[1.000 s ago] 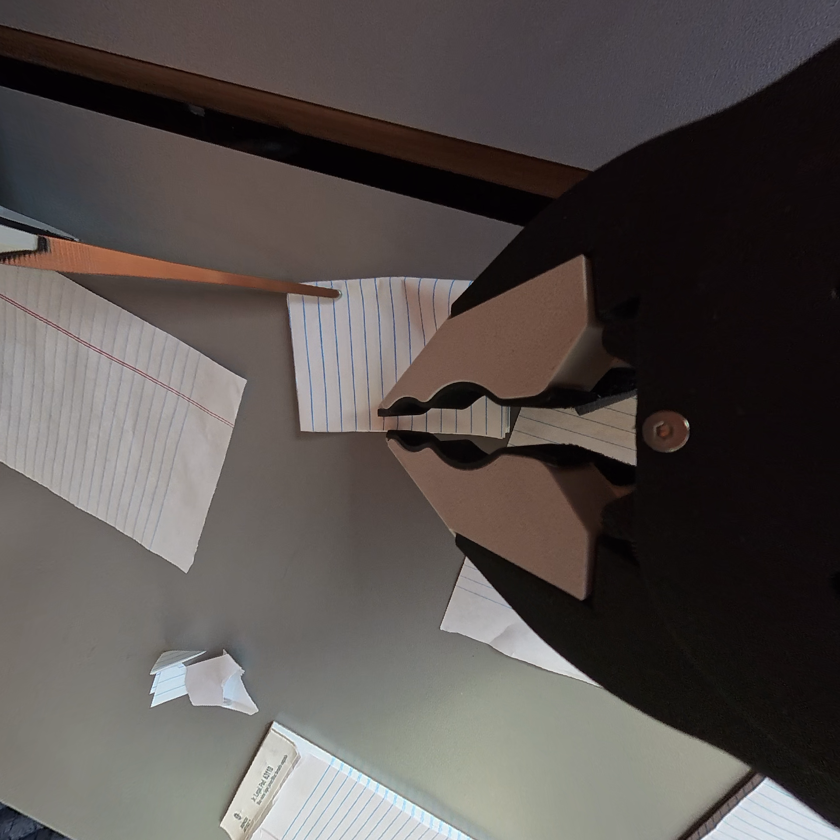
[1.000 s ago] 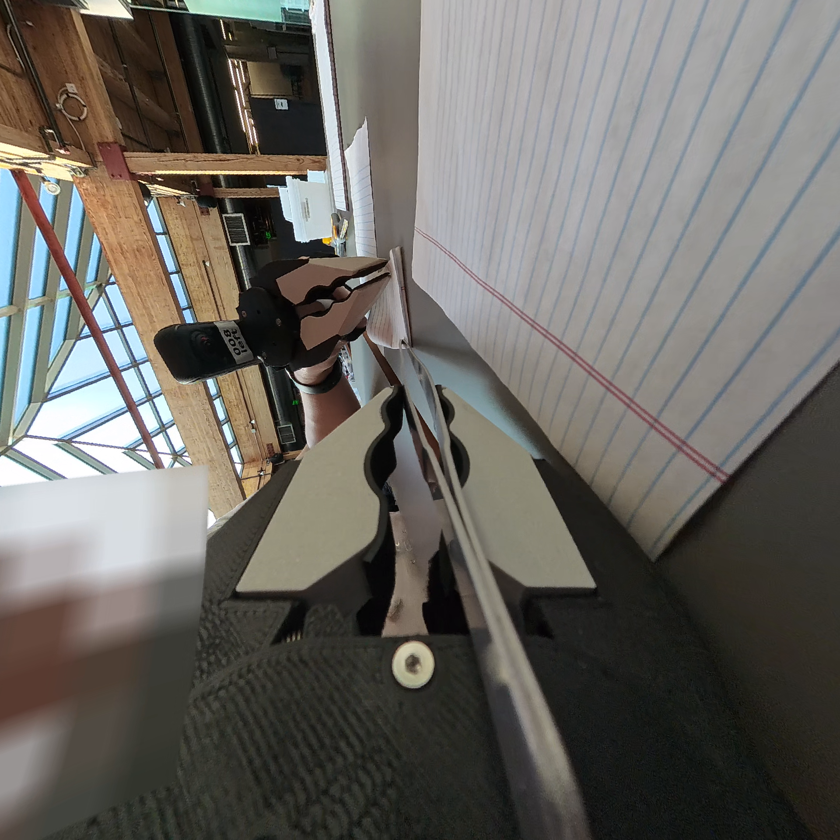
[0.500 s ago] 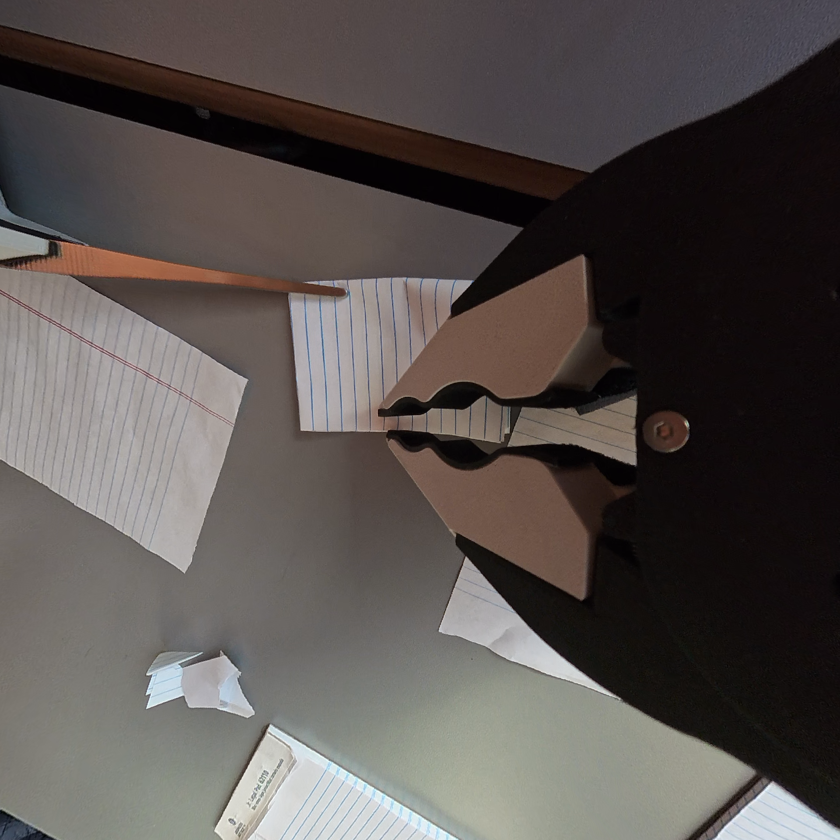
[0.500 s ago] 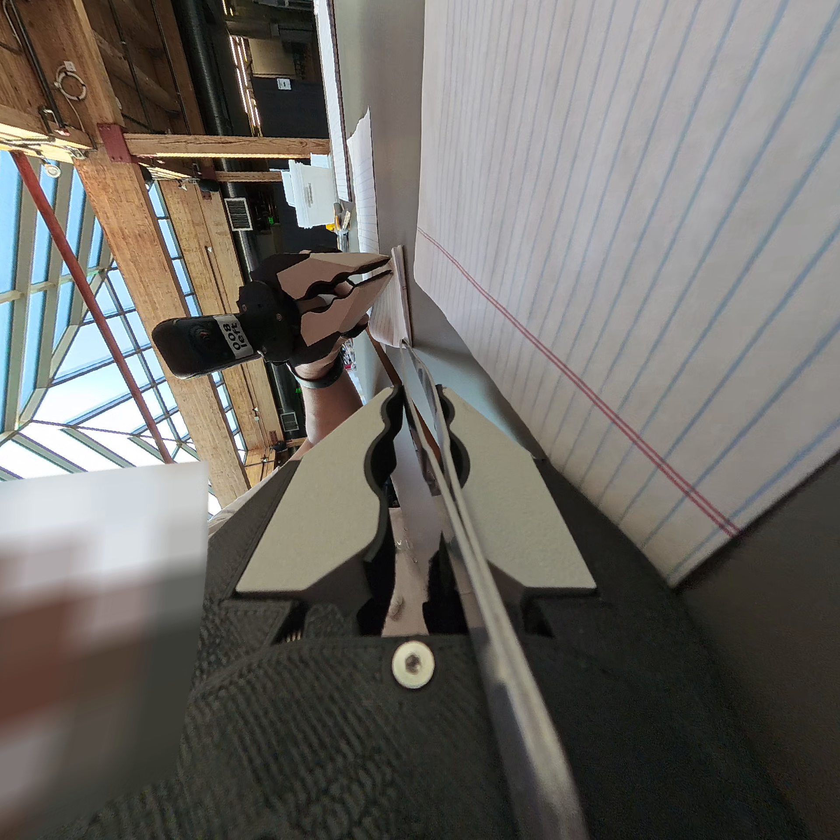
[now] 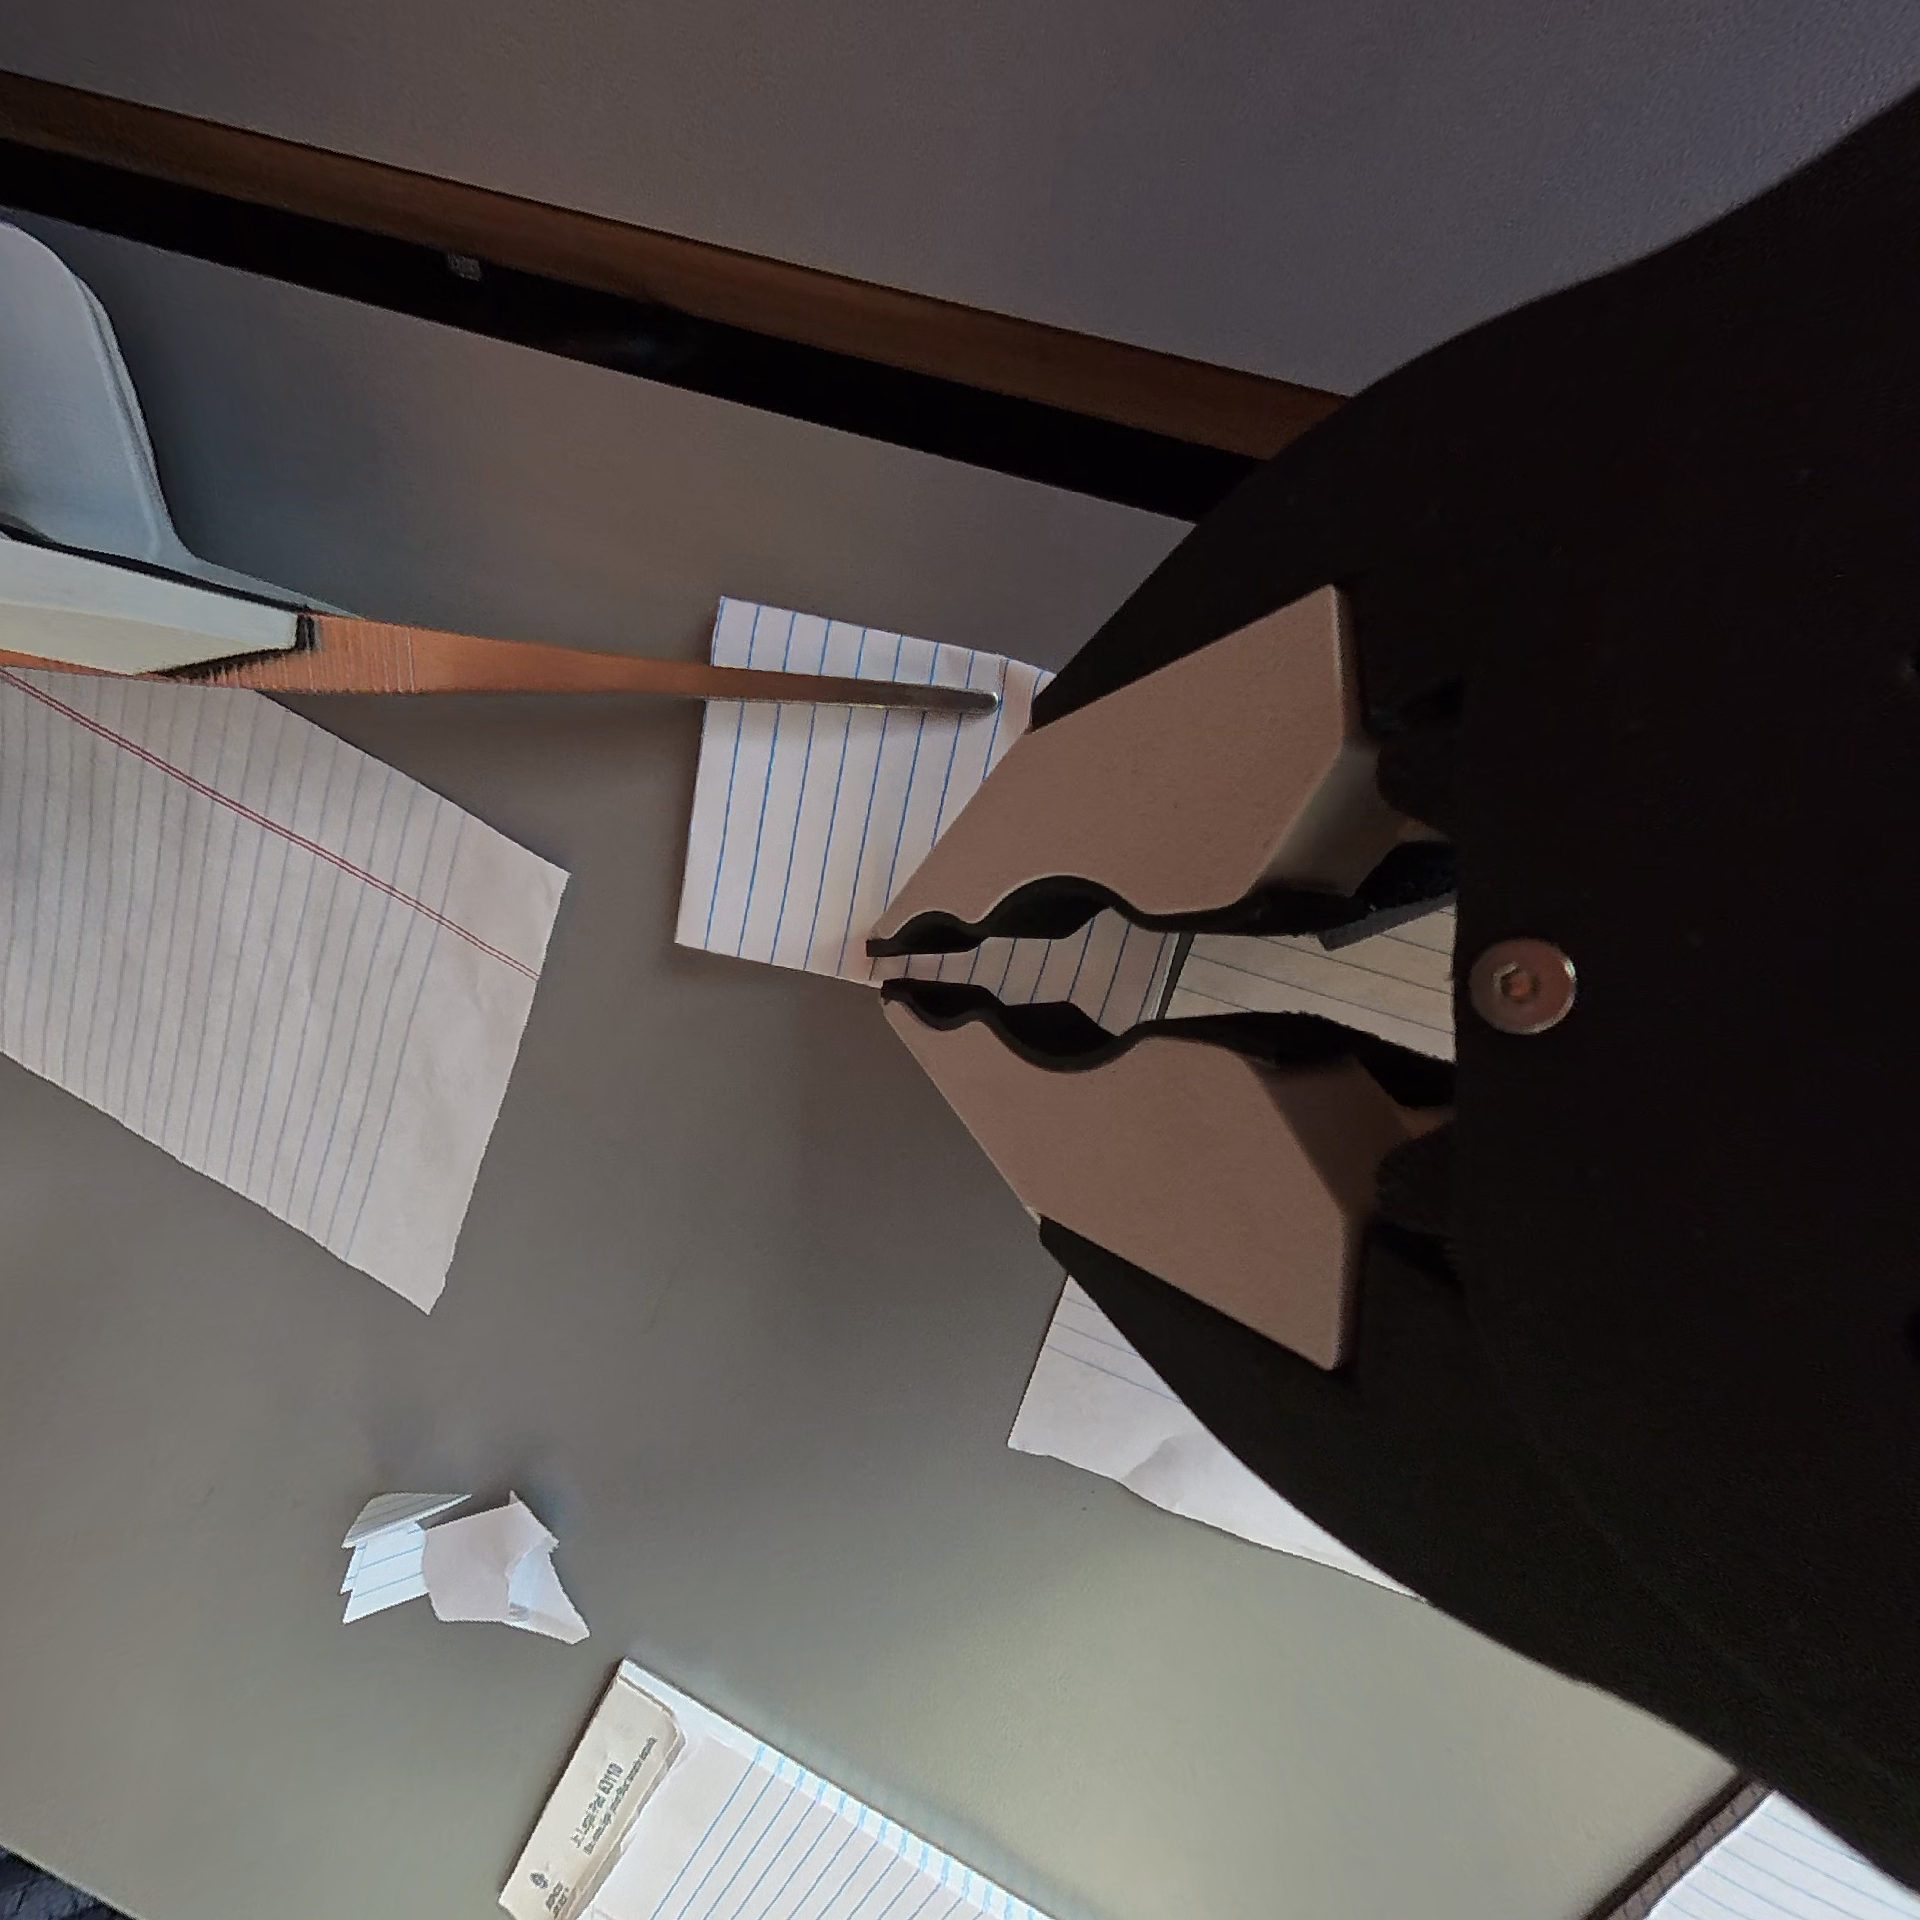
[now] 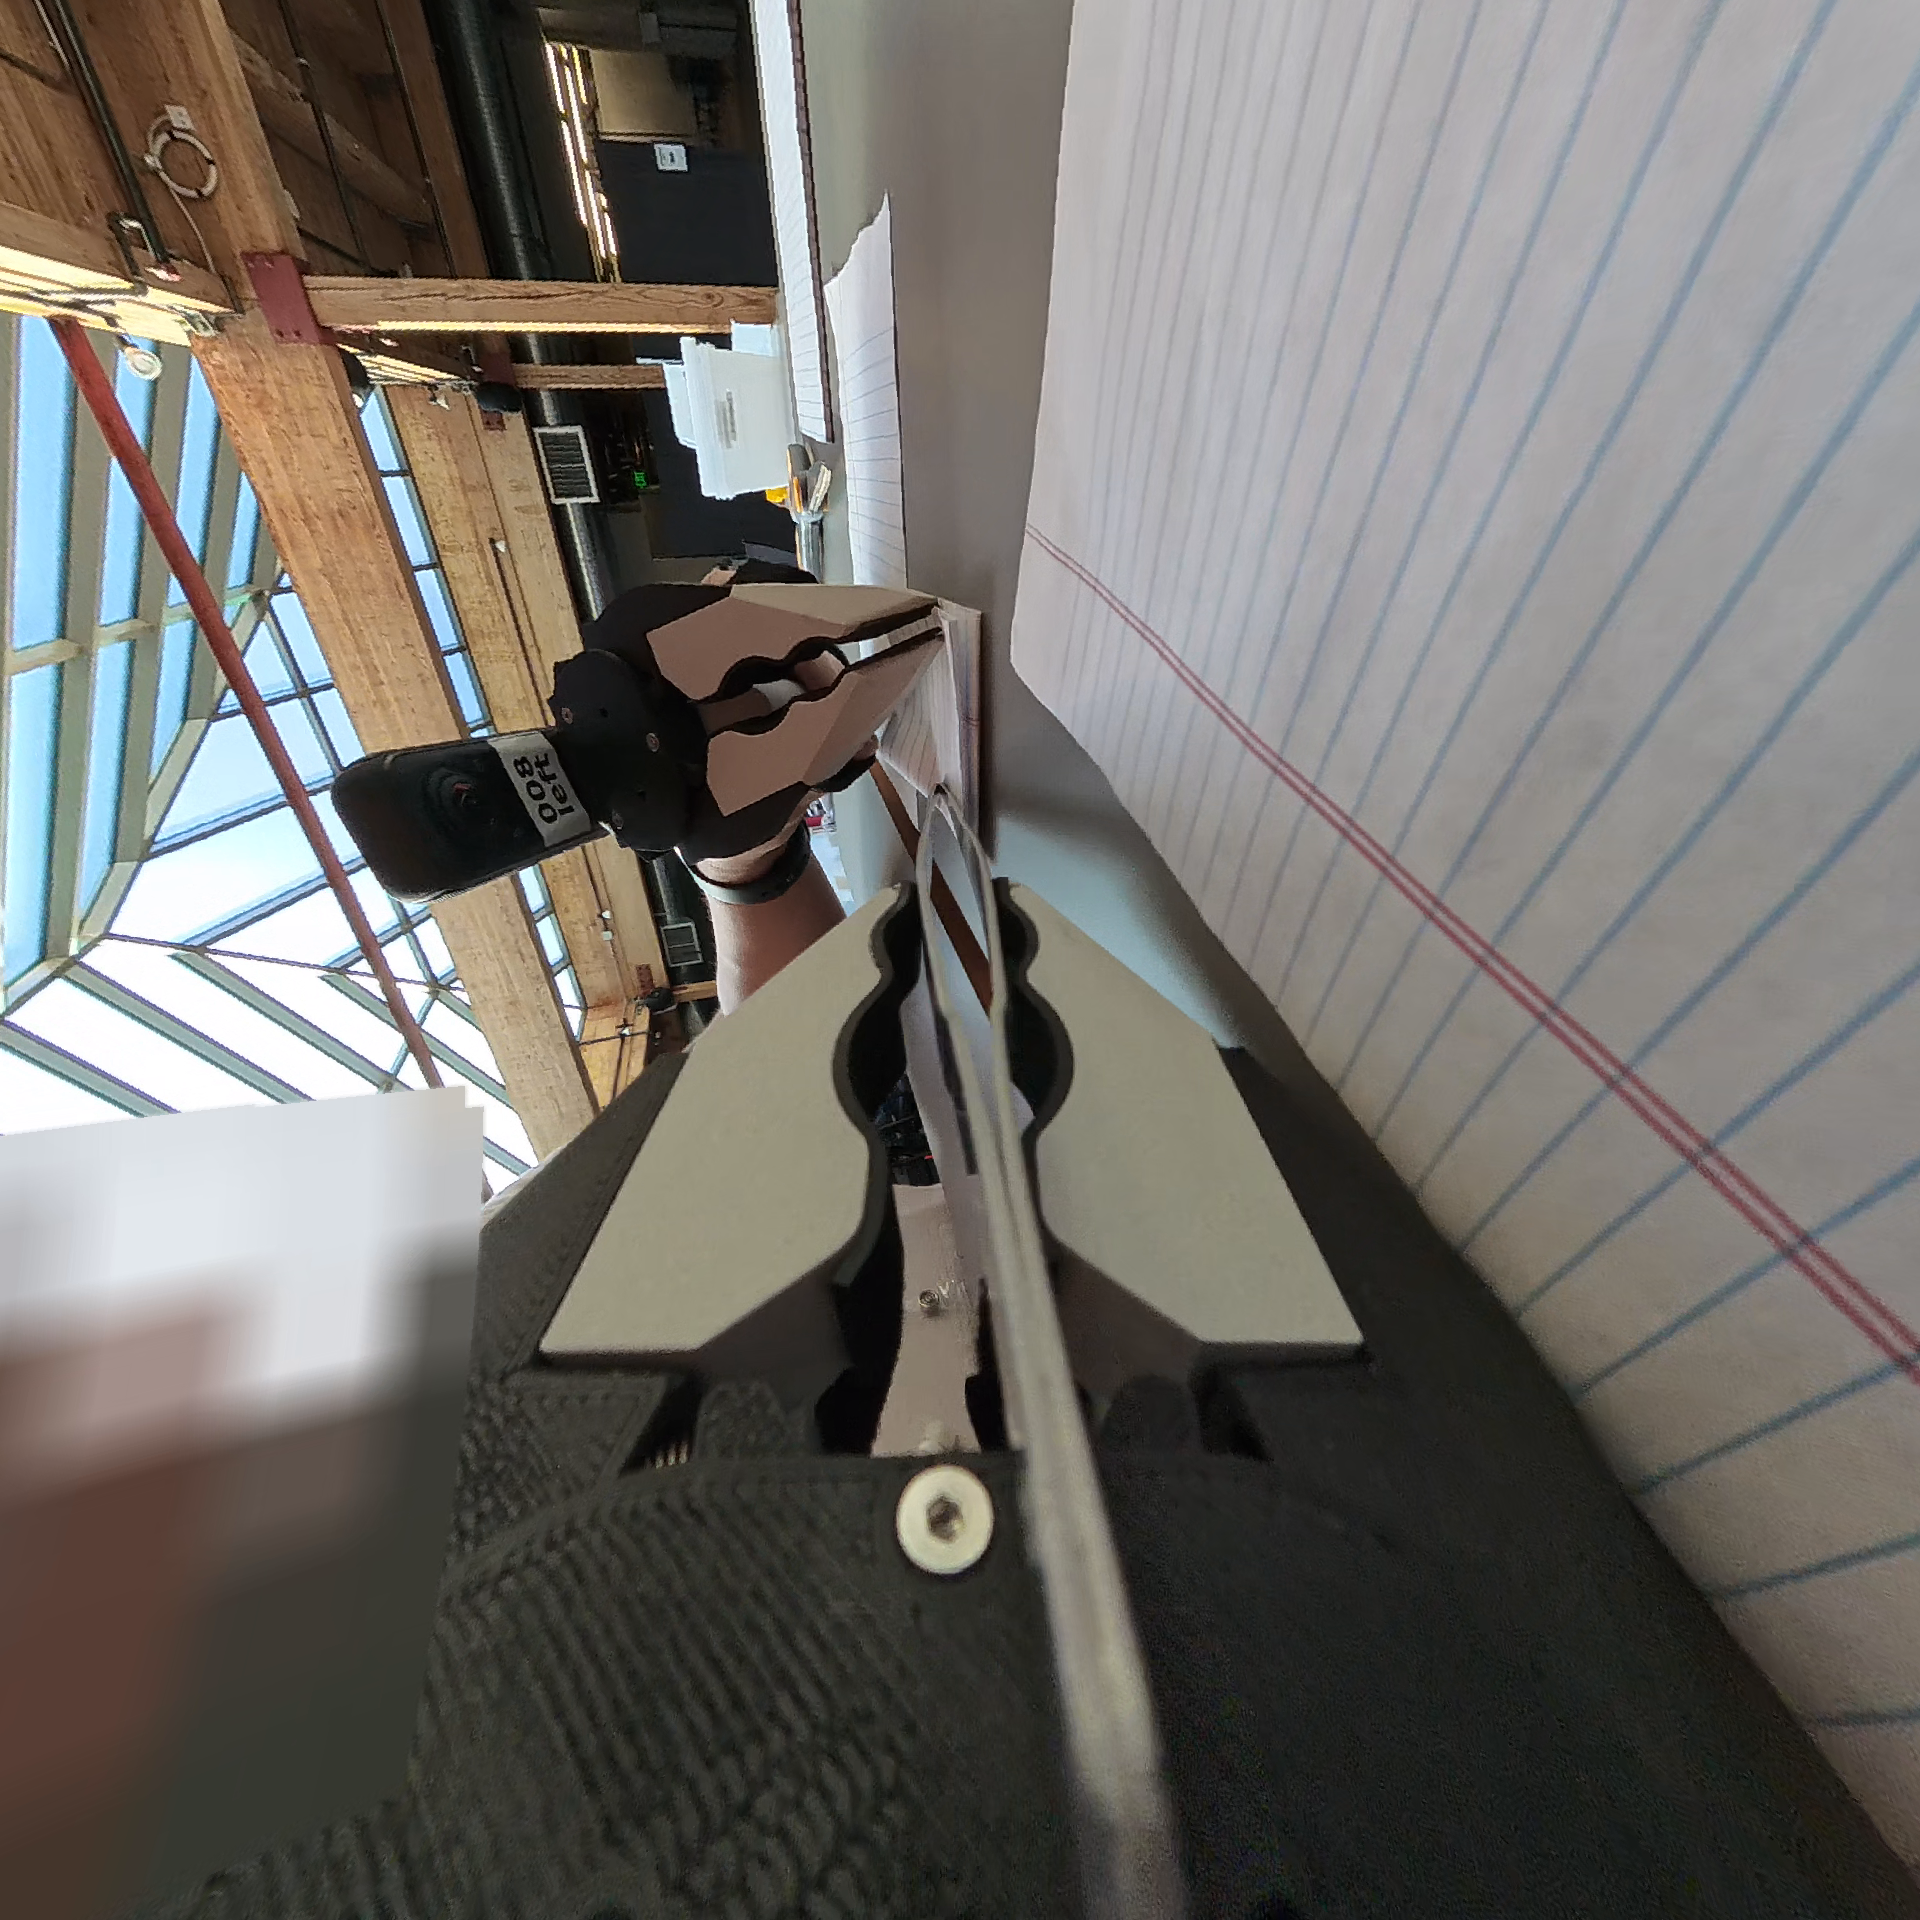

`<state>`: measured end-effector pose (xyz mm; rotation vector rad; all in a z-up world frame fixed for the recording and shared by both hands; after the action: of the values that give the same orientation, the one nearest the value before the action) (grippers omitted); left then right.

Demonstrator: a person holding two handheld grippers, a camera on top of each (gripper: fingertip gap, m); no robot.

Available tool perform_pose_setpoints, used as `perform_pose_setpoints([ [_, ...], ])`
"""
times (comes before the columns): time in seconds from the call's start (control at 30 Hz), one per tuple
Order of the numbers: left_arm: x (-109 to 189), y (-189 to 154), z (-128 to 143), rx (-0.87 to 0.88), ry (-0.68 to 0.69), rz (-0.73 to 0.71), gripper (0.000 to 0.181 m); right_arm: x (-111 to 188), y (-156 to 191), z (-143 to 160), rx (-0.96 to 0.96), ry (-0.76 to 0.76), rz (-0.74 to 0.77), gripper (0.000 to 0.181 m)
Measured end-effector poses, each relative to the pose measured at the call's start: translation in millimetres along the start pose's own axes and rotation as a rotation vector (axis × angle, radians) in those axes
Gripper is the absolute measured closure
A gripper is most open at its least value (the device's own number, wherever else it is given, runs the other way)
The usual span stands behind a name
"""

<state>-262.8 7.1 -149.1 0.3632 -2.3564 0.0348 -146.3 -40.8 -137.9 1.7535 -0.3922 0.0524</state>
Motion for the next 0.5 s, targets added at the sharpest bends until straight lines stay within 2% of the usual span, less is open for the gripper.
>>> perform_pose_setpoints([
  [0.3,0,0,0,0.026,0.005,0.017,0.178,-1,-3,0,0.0,0.014,0.012,0.168],
  [0.43,9,8,1,0.042,0.092,-0.06,0.181,-2,-3,-1,0.019,0.026,0.024,0.168],
  [0.5,21,-7,-5,0.118,0.069,0.035,0.181,-2,-2,-2,0.027,0.029,0.027,0.168],
])
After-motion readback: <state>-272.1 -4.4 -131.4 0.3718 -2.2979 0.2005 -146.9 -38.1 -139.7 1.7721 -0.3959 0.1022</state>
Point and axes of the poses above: each gripper's, where its closed fingertips meet, x back along the fingers, z out of its underside, y = z × x across the jaws, the point moved 2 cm from there along x, back along the fingers, and after that the axes turned 14 degrees about x, right-handed, at the moved point
